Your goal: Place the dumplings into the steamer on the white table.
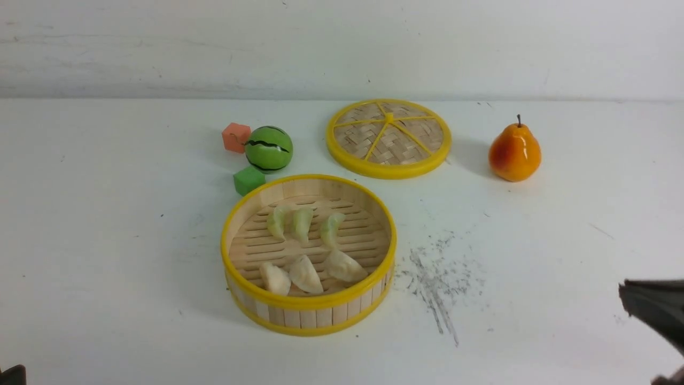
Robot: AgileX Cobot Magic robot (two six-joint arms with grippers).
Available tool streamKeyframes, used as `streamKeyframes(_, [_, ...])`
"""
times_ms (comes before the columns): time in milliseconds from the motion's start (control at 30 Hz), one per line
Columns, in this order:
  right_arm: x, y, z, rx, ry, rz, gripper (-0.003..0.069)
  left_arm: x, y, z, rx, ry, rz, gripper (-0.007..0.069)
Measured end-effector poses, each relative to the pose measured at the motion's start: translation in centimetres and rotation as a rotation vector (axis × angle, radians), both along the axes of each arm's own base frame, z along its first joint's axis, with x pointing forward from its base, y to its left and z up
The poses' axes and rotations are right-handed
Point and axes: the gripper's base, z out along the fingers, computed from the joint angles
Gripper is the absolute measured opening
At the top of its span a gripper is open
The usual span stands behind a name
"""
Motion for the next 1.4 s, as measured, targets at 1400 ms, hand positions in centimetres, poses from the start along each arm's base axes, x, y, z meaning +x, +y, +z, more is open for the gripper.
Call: streamKeyframes(1400, [-7.0, -5.7, -12.5, 0.213, -0.169, -0.456, -0.0001, 0.0, 0.0, -0.1, 0.004, 0.004, 0.002, 0.0227])
